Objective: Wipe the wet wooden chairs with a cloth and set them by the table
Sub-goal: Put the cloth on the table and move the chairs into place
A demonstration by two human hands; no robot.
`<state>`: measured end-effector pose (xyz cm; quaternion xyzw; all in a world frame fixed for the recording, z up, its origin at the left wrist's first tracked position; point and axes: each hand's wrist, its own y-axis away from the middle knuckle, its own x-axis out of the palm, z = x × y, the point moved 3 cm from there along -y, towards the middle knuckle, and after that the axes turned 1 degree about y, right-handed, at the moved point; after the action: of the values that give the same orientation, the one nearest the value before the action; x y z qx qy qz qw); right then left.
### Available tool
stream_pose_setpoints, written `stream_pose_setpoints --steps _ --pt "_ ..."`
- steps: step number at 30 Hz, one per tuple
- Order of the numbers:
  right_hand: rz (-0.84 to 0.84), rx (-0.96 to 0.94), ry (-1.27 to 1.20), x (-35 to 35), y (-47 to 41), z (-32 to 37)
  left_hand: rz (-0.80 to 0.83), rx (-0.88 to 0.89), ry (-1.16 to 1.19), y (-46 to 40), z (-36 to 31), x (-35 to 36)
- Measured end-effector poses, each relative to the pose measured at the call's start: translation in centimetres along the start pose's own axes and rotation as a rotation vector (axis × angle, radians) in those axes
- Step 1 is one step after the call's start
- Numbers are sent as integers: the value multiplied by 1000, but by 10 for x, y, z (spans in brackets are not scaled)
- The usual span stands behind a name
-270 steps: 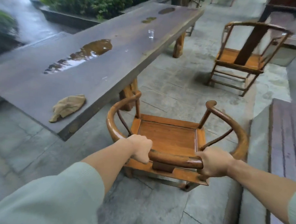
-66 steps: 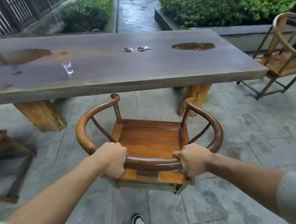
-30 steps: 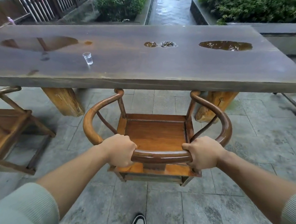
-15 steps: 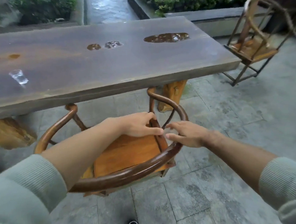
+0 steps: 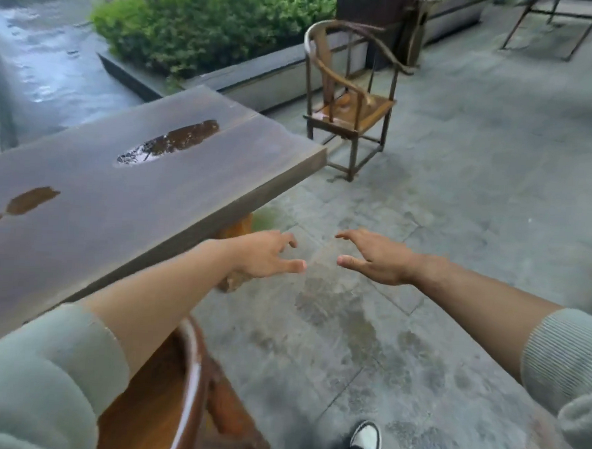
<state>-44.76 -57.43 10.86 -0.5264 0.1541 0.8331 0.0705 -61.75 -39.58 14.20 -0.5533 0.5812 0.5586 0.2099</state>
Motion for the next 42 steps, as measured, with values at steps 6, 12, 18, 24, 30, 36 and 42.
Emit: stream_pose_setpoints --steps 6,12,18,24,30,36,42 --pt "-136 69 -5 -141 -51 -142 11 21 -51 -166 -65 -114" --pt "-225 138 28 -252 -136 -282 -54 93 -93 -353 -100 -220" --pt "-189 159 82 -317 -275 -410 -90 131 -77 -547 -76 -296" --pt "-139 191 25 -401 -437 -499 -136 94 -6 -704 -15 -396" --pt "-124 116 -15 -464 -617 -561 -201 19 -35 -827 64 -495" --pt "-108 -85 -27 -515 -844 -597 -228 -126 -44 -949 162 -567" --pt "-1 -163 -39 -554 -1039 -589 -351 -283 59 -1006 261 -646"
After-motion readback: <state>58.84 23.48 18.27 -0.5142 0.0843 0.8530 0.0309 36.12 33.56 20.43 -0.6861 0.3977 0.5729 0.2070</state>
